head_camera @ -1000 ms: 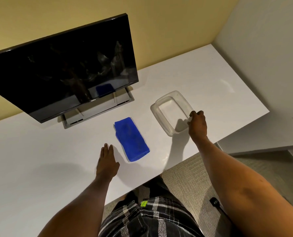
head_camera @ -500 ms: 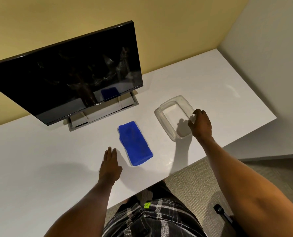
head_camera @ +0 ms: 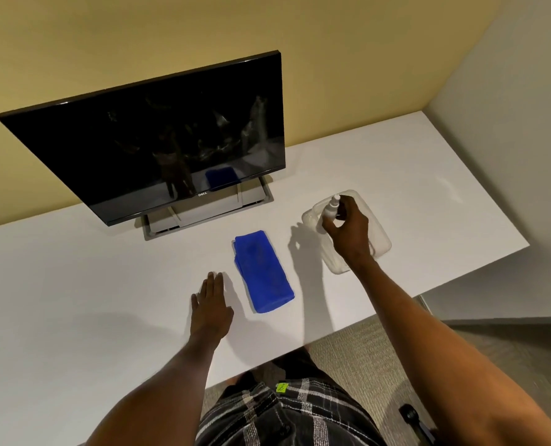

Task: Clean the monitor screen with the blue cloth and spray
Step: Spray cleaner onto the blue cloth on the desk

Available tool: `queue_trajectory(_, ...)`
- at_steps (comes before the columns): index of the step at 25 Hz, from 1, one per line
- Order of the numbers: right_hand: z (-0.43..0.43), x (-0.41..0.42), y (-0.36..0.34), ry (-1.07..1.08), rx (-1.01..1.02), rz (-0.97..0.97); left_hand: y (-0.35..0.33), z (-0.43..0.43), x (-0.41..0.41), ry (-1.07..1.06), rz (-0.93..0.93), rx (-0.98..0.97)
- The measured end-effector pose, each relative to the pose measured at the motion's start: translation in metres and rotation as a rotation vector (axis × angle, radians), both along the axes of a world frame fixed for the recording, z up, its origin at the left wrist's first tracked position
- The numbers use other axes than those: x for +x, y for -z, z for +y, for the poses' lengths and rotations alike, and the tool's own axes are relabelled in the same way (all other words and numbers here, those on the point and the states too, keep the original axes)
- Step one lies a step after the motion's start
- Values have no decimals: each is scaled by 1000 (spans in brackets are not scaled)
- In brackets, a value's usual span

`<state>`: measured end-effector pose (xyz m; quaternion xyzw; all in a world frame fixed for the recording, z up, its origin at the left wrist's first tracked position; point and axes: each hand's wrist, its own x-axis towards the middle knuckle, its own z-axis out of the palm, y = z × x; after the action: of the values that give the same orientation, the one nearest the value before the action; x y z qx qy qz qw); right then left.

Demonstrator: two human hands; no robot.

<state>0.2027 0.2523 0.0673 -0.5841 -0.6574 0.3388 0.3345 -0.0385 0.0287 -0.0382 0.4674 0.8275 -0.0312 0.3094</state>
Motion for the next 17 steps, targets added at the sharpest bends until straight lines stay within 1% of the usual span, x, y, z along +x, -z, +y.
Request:
queue_trajectory(2, -11, -12, 6, -67, -42, 32, 1, -7, -3, 2, 16, 2)
queue_trajectory(6, -33, -32, 22, -181, -103, 31, 4, -20, -7, -9, 11, -42)
queue_trajectory(9, -51, -45, 33, -205, -179, 48, 5, -27, -9, -6, -21, -79)
queue_trajectory(13, -66, -57, 46, -228, -265, 48, 4, -30, -14, -25, -88, -55)
queue_trajectory(17, -74, -65, 54, -272, -350, 42, 5, -31, -16, -34, -98, -45)
